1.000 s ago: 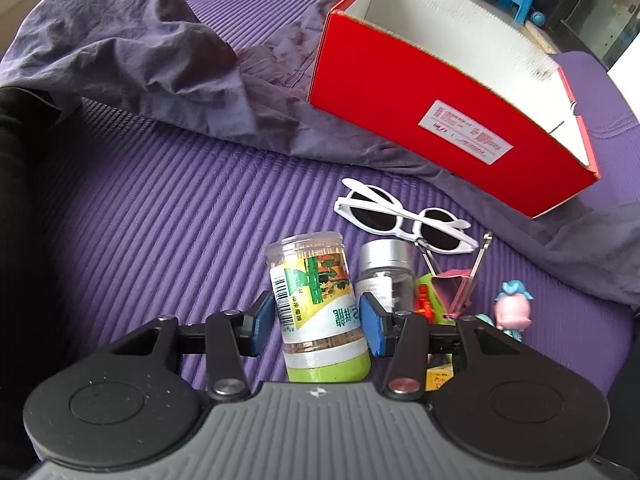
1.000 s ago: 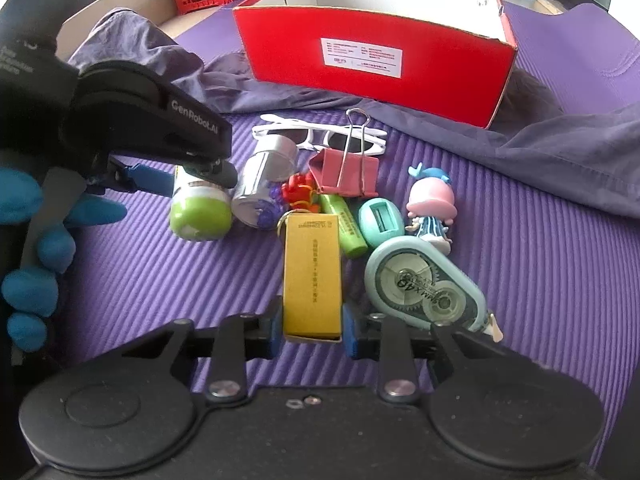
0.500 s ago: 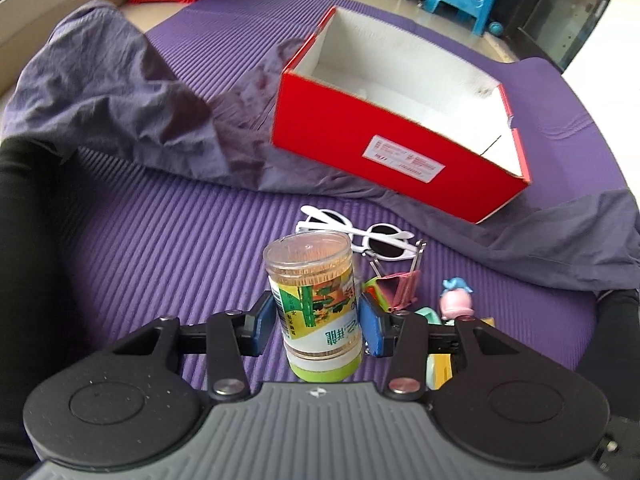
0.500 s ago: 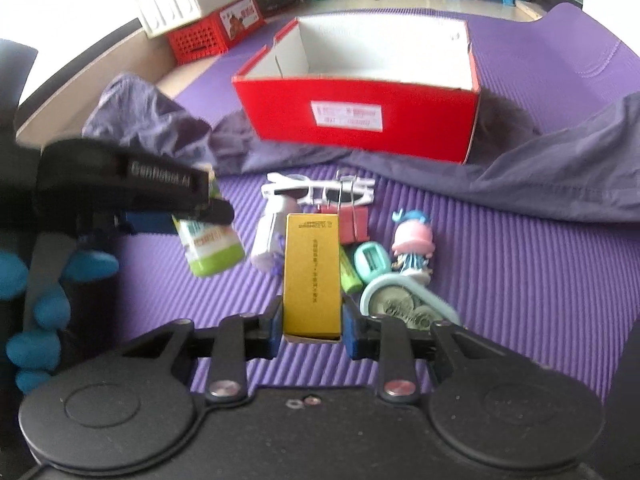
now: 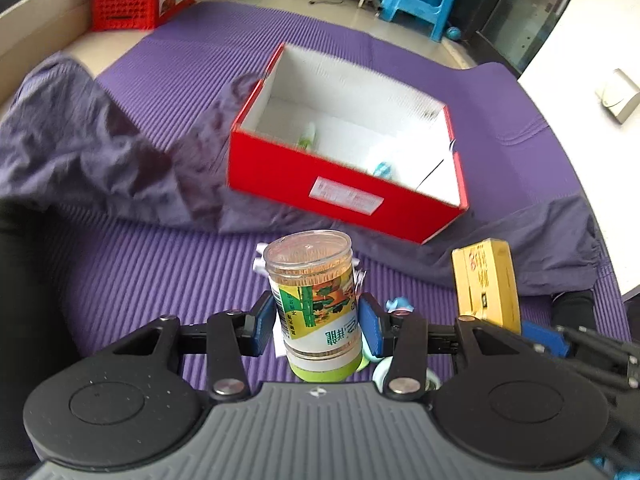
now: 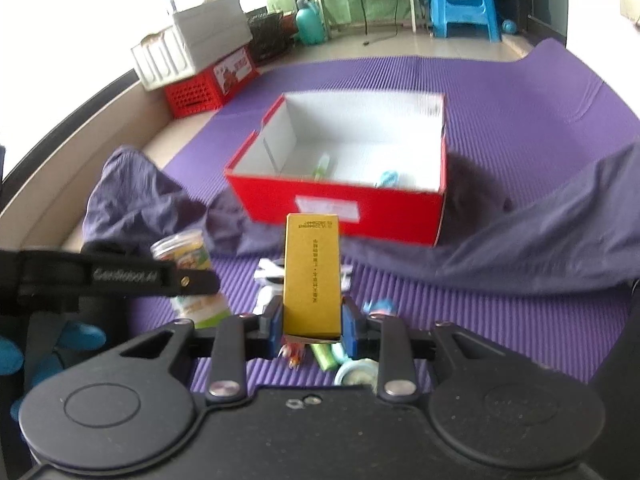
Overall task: Organize rigid objects
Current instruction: 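Carry the jar and yellow box with both tools into the red box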
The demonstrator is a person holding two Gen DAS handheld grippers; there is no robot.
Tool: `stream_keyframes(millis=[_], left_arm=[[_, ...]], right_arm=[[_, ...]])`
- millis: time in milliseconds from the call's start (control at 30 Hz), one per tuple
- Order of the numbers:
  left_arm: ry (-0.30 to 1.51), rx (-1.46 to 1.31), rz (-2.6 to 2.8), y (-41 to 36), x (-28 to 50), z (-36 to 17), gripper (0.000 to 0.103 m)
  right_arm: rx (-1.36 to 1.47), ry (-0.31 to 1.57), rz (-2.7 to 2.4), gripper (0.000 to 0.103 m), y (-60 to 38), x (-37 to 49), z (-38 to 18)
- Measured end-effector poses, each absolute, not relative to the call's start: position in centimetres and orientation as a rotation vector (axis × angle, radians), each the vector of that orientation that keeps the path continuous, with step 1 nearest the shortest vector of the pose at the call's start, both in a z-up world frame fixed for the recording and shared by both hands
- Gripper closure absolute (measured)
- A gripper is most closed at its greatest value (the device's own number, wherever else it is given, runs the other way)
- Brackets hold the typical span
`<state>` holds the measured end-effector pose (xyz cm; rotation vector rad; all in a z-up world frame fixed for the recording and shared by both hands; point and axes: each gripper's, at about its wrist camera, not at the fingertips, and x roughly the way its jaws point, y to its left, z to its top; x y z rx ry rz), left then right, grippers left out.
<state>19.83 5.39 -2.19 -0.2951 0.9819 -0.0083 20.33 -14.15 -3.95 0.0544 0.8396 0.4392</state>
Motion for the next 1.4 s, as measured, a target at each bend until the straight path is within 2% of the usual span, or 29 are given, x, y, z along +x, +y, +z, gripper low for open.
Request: stream_keyframes(millis=[500,800,1100,1400], left_arm=[[0.895,-0.201,-0.05,6.0,27.5,3.0,0.059],[0.876,-0.157,-0.053,6.0,33.1,3.4,0.059],[0.909,-0.079,0.007,6.3,39.4,0.2,0.059],[1.02,0.0,0.042,6.4,44.2,-6.0,0.059]], right_arm=[[0.072,0.742,0.367,0.075,-15.2,28.0,0.3],[0.045,0.75,0.334,0.075,-14.3,33.3,-0.6],[0.016,0.796,0.322,0.075,-12.7,38.2,-3.9],[-0.003,0.873,0.359,0.076,-10.1,41.5,-8.5]])
